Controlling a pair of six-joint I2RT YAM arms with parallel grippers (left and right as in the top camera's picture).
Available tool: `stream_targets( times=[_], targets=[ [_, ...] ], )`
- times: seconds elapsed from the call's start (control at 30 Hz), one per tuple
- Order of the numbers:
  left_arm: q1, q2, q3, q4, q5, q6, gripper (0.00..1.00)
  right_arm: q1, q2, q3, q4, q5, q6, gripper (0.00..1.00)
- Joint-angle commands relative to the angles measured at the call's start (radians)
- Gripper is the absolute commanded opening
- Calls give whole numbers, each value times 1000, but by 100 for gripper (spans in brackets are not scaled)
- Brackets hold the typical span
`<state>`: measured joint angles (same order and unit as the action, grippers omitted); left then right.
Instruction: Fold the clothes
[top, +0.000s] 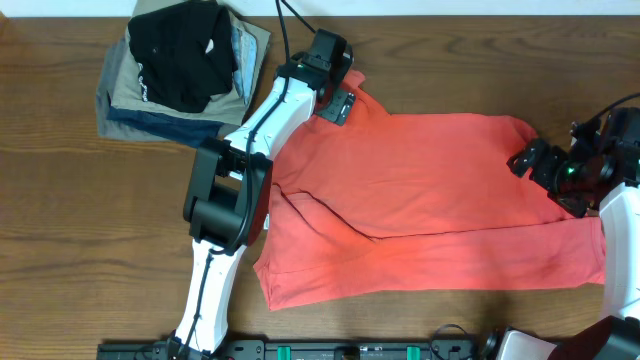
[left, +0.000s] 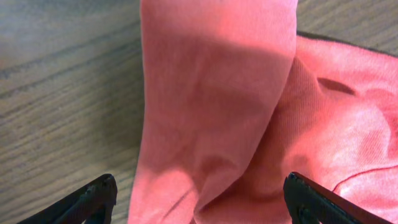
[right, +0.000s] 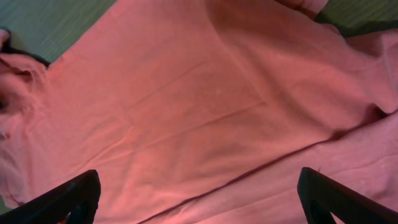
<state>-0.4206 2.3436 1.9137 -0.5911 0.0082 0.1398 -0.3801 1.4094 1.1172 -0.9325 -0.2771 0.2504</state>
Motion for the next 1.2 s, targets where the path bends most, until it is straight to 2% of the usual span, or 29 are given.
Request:
stream_targets(
  times=[0.0, 0.27, 0.6, 0.7, 0.73, 0.83, 0.87, 0.9, 1.07, 1.17],
  targets=[
    [5, 4, 19, 11, -21, 21, 87, 8, 3, -1, -6, 16, -24, 99],
    [14, 53, 19, 25, -22, 20, 84, 8, 3, -1, -23, 20, -48, 99],
    [51, 56, 19, 58, -28, -21, 54, 8, 3, -1, -27, 53, -54, 99],
    [52, 56, 19, 58, -28, -21, 42, 8, 3, -1, -26, 53, -54, 99],
    [52, 56, 19, 58, -28, -21, 41, 8, 3, -1, -26, 53, -53, 99],
    [50, 56, 19, 56, -27, -22, 25, 8, 3, -1, -26, 53, -53, 98],
    [49, 56, 19, 55, -27, -23, 19, 8, 3, -1, -26, 53, -53, 98],
    [49, 56, 19, 53, -27, -25, 8, 8, 3, -1, -25, 53, -53, 98],
    [49, 34, 19, 16, -28, -41, 6, 8, 3, -1, -6, 53, -53, 92],
    [49, -12, 19, -26, -27, -91, 6, 8, 3, -1, 26, 49, -59, 92]
  ],
)
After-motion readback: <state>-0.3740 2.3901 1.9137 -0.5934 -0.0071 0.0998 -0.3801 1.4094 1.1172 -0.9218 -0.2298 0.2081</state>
